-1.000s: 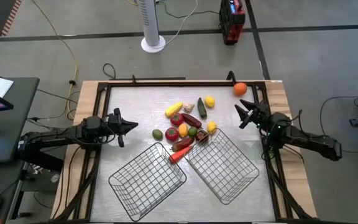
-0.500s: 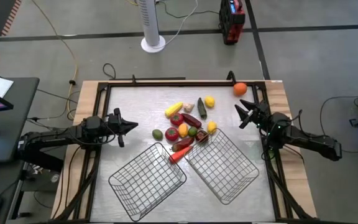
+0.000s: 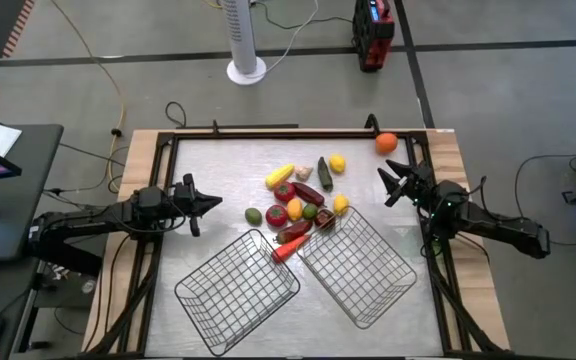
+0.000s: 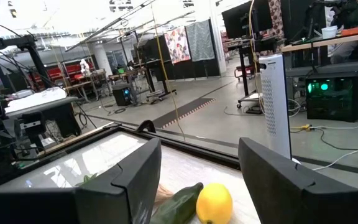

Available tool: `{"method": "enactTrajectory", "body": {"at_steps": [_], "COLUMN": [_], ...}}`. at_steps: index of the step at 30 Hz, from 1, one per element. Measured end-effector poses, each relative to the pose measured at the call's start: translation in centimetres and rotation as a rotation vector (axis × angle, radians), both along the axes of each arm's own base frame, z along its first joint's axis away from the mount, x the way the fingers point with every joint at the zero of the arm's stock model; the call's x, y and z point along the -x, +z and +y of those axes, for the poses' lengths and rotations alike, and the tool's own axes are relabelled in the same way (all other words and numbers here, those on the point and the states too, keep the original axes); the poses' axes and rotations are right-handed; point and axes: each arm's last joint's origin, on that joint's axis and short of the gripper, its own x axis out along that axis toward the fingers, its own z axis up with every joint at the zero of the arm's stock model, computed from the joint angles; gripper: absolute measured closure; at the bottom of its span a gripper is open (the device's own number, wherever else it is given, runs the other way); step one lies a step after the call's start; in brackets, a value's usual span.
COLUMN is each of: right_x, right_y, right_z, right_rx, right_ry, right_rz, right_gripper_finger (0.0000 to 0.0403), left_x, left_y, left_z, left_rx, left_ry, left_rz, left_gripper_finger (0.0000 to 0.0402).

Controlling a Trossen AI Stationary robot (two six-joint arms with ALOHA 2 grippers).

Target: Sort produce into baskets

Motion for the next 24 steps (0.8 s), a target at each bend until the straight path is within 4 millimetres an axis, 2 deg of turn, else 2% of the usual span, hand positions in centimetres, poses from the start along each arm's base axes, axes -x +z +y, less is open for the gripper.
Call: {"method": "enactTrajectory", "body": {"at_steps": [10, 19, 24], "right_x": [0.00, 0.00, 0.00], "right_y": [-0.01, -0.01, -0.01], "right_z": [0.00, 0.00, 0.00], "right_rx": [0.000, 0.000, 0.000], "right_ry": [0.000, 0.000, 0.000], "right_rz": [0.000, 0.000, 0.000], "right_gripper_finger": [0.0159, 0.0159, 0.0159], "left_x": [0.00, -0.01, 0.05], "left_y": [0.00, 0.10, 0.11], "left_z": [0.00, 0.01, 0.21], "left_rx": [0.003, 0.128, 0.155], "left_ry": [0.001, 0.018, 0.093], "left_rz": [-0.001, -0.044, -0.059], "left_gripper_finger": [0.0401, 0.0401, 0.0401]}}
